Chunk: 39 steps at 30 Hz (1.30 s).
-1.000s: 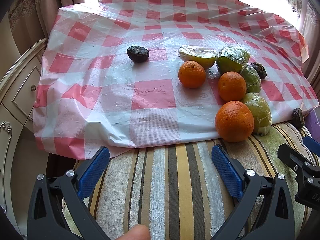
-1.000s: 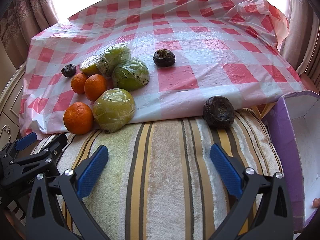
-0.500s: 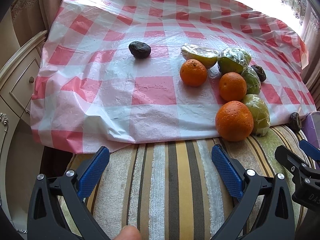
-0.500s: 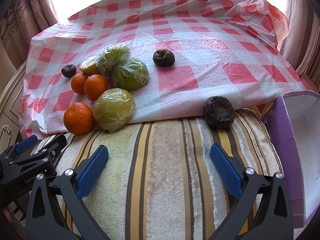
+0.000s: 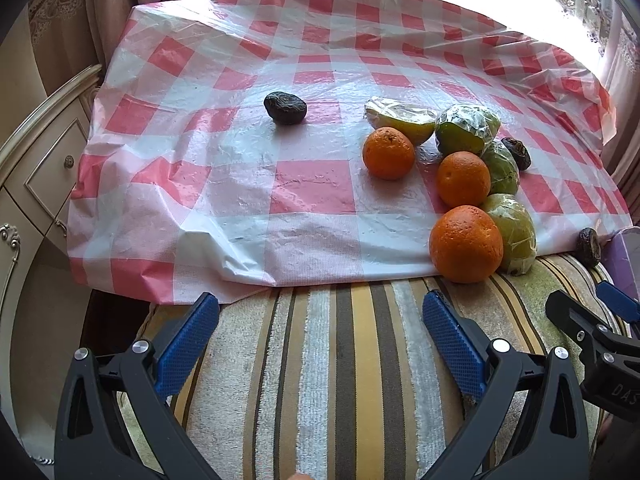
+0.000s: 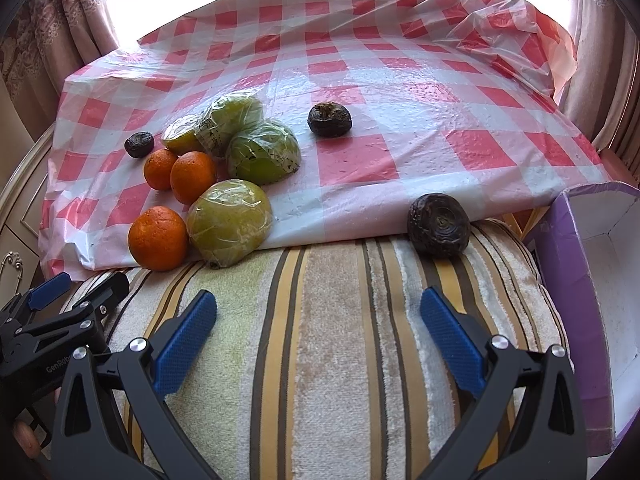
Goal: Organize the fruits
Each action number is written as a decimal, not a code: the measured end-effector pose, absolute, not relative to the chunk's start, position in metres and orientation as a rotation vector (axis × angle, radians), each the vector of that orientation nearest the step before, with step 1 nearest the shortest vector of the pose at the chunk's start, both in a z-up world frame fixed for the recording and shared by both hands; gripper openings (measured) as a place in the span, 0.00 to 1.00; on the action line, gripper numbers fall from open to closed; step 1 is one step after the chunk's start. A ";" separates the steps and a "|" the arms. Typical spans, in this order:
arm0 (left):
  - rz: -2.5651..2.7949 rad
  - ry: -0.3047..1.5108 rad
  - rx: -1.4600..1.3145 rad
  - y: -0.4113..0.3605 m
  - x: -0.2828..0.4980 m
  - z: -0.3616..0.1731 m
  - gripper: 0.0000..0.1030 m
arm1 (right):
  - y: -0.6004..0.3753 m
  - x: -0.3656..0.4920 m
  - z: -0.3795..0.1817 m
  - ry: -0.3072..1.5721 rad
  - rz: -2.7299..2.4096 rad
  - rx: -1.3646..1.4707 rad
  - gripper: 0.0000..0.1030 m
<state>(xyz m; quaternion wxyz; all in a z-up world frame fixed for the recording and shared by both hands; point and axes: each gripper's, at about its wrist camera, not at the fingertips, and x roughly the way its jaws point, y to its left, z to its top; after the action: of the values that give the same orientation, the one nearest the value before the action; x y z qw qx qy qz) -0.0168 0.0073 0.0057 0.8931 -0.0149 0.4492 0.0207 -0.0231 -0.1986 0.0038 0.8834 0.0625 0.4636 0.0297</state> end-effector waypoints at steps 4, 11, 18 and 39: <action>0.020 0.947 -0.069 0.010 -0.016 0.002 0.96 | -0.197 -0.024 0.003 0.960 0.064 0.132 0.99; 0.022 0.961 -0.071 0.011 -0.013 0.000 0.96 | -0.198 -0.024 0.004 0.959 0.064 0.133 0.99; 0.022 0.961 -0.071 0.011 -0.013 0.000 0.96 | -0.198 -0.024 0.004 0.959 0.064 0.132 0.99; 0.009 0.942 -0.083 0.011 -0.015 0.001 0.95 | -0.206 -0.024 0.008 0.960 0.110 0.168 0.99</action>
<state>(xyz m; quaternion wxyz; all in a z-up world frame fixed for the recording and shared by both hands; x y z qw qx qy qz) -0.0153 0.0107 0.0011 0.8904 -0.0398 0.4535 0.0041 -0.0244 -0.2059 0.0077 0.8821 0.0809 0.4610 0.0529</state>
